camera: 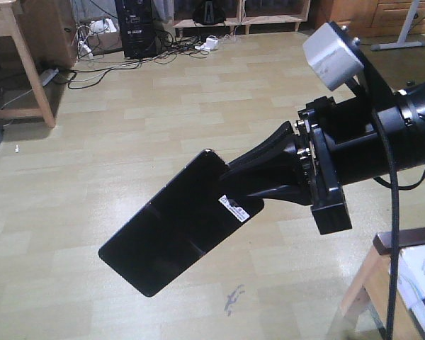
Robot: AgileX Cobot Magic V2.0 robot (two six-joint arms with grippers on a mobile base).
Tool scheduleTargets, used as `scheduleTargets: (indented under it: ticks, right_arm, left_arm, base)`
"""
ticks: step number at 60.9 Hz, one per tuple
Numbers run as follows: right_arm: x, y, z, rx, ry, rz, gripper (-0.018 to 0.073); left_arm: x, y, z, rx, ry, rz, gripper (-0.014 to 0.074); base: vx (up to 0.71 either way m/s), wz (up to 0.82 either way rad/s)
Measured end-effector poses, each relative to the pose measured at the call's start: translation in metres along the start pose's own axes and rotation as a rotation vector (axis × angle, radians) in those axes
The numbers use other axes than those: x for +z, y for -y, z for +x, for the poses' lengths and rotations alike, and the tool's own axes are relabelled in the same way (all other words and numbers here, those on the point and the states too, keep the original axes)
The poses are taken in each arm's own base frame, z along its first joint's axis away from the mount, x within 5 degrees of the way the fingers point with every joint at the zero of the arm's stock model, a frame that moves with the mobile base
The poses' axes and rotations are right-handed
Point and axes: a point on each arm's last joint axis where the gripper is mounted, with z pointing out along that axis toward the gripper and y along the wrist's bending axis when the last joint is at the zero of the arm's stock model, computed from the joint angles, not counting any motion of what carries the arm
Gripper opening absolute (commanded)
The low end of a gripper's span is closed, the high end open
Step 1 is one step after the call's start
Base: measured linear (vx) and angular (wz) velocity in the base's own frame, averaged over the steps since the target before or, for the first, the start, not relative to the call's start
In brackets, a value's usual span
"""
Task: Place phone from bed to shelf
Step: 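Carry the phone in the right gripper while driving toward the shelves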
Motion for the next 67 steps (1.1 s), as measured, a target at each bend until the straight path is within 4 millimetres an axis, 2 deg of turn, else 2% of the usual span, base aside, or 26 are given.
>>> scheduleTargets:
  ticks: [67]
  right_arm:
    - [0.0,0.0,0.0,-0.001,0.0,0.0,-0.0001]
  left_arm:
    - [0.0,0.0,0.0,0.0,0.0,0.0,0.0001]
  base:
    - [0.35,-0.09]
